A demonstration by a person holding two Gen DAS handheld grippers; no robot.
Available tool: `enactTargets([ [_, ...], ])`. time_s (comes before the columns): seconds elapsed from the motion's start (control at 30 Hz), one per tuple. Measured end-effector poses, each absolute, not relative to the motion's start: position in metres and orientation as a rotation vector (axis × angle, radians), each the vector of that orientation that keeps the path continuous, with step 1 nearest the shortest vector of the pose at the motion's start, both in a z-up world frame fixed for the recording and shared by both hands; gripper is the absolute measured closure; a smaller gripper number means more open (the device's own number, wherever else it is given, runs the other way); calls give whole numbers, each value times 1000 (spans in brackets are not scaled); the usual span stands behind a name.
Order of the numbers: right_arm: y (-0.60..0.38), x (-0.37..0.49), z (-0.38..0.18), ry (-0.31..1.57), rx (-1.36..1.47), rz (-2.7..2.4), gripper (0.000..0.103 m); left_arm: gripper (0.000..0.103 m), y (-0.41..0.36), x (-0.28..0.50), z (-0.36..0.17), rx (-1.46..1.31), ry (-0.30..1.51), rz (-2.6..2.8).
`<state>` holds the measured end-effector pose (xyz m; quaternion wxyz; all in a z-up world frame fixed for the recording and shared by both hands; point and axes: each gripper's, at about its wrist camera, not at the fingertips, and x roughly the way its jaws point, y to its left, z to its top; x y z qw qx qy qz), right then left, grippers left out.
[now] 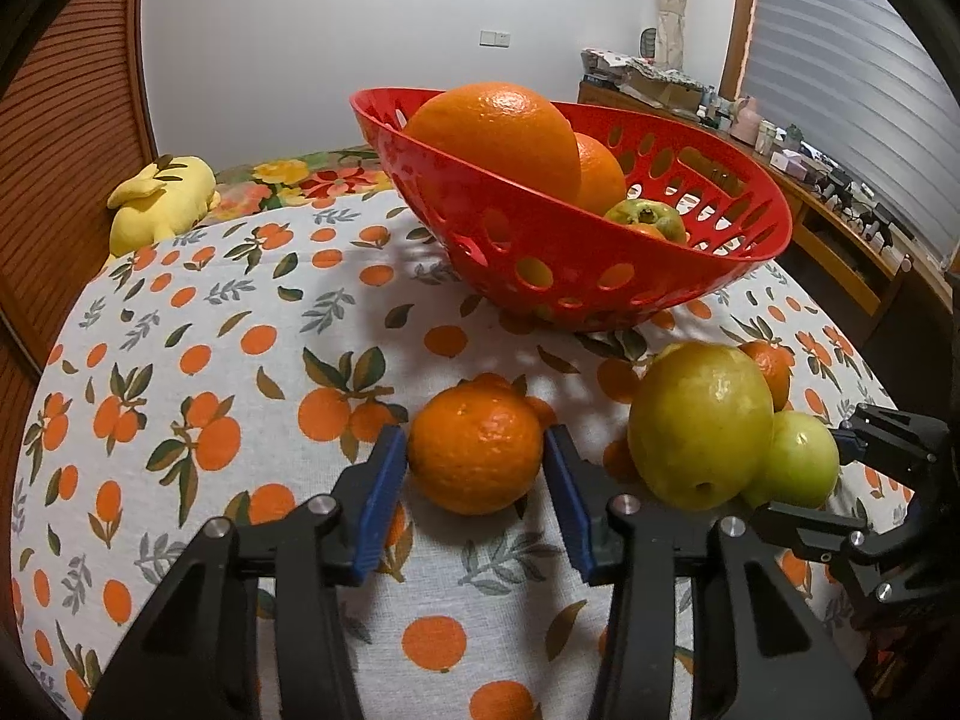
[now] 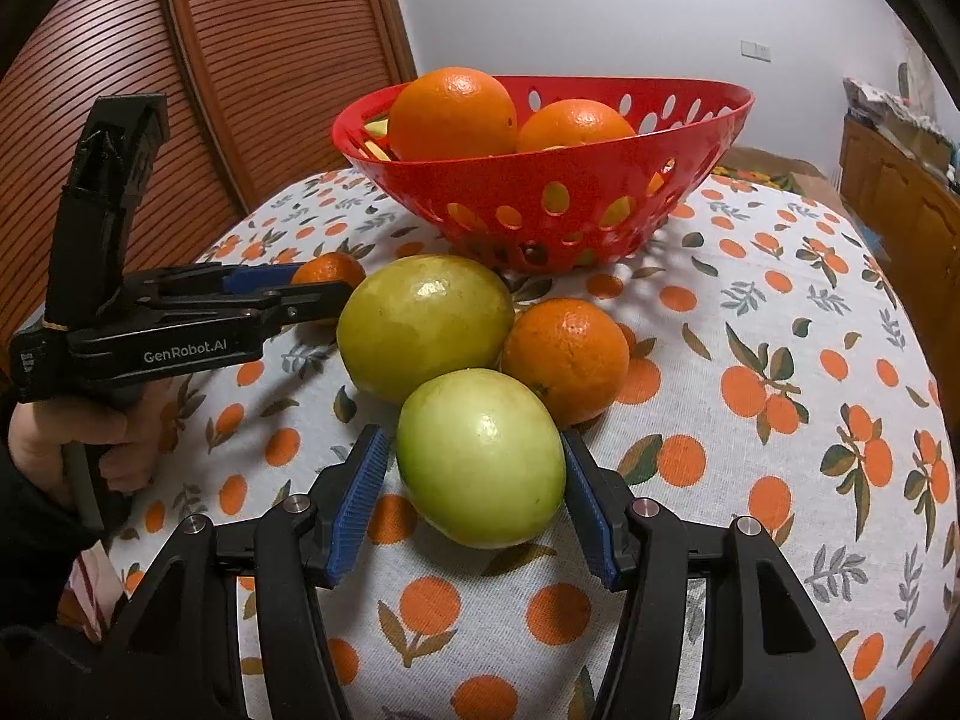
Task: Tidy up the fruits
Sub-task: 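Grasp the pale green pomelo with the right tool while the left tool grasps the mandarin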
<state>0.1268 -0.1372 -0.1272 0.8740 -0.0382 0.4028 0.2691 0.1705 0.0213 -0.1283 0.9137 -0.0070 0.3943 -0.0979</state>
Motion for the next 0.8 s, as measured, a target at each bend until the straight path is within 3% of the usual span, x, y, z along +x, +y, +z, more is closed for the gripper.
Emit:
enactTargets([
  [0.8, -140, 126, -129, 834, -66, 552, 44, 55, 18, 174, -134, -13, 835, -213],
])
